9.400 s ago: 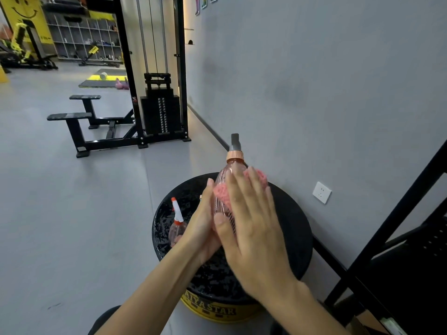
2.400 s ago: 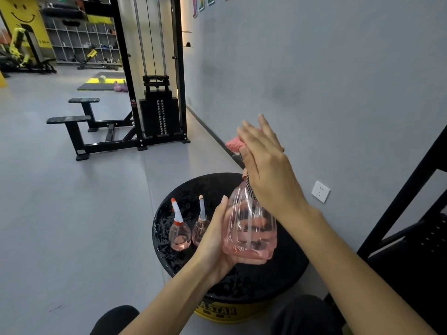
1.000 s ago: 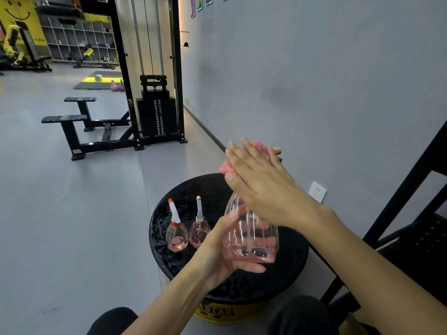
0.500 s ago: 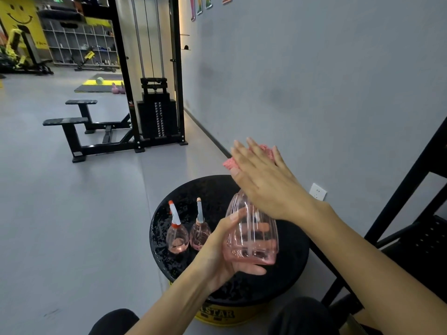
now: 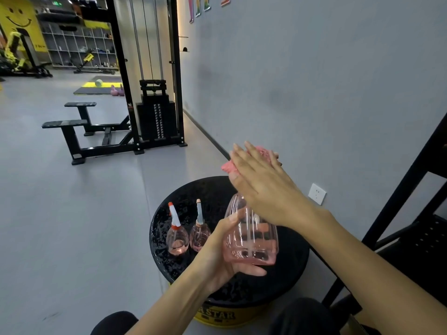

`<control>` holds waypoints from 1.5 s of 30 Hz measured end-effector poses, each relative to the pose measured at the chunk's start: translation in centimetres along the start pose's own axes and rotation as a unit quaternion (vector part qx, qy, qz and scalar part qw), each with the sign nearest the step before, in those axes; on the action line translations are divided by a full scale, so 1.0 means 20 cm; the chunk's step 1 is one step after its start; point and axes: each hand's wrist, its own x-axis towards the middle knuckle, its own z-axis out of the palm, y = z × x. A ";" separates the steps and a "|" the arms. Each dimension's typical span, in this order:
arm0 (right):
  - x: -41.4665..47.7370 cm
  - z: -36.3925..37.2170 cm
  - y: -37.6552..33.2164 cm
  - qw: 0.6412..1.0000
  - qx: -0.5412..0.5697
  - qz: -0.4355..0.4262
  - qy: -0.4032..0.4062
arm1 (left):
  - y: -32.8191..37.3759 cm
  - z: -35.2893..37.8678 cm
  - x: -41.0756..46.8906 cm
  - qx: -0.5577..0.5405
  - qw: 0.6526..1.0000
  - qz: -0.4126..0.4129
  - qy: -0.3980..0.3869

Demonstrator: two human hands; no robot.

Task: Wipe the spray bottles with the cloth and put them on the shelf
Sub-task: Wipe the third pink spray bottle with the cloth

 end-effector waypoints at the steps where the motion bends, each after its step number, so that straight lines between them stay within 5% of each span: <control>1: 0.02 -0.01 0.02 1.000 -0.005 0.015 0.013 | 0.00 0.01 0.00 0.004 1.000 -0.001 -0.003; 6: 0.10 -0.04 0.06 0.996 -0.028 0.069 0.047 | -0.01 0.02 0.00 0.000 1.000 -0.002 -0.013; 15: -0.04 0.04 -0.03 1.000 0.012 -0.024 -0.012 | 0.00 0.01 0.00 0.031 0.999 0.018 0.010; 22: 0.06 -0.03 0.01 1.000 -0.015 0.013 -0.014 | 0.00 0.03 0.01 0.049 0.998 0.028 0.014; 29: -0.04 0.03 -0.04 0.999 -0.002 -0.044 -0.030 | 0.00 0.00 -0.01 0.023 0.999 0.028 0.011; 37: 0.05 -0.03 0.08 0.998 -0.029 0.058 0.013 | -0.04 0.02 -0.02 0.025 1.000 0.011 -0.001; 45: -0.03 0.01 0.05 0.998 0.030 0.046 0.016 | -0.01 0.00 -0.02 -0.006 1.000 0.016 0.019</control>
